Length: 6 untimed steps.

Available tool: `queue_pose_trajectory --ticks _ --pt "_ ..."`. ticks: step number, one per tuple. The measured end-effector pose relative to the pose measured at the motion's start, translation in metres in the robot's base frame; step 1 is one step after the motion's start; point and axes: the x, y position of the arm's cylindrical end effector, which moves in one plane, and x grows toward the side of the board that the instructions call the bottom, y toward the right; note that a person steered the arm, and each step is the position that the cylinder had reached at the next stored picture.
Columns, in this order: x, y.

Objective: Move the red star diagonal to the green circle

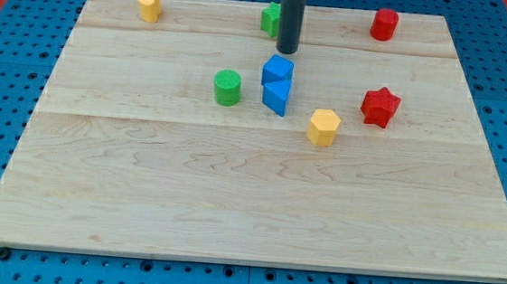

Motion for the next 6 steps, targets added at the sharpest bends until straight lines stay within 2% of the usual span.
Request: queue_pose_trajectory --ticks 1,3,4,5,6 --pt "0.046 0.026" --pt "0.024 0.179" --pt "0.068 0.146" --pt "0.075 0.125" --pt "0.113 0.12"
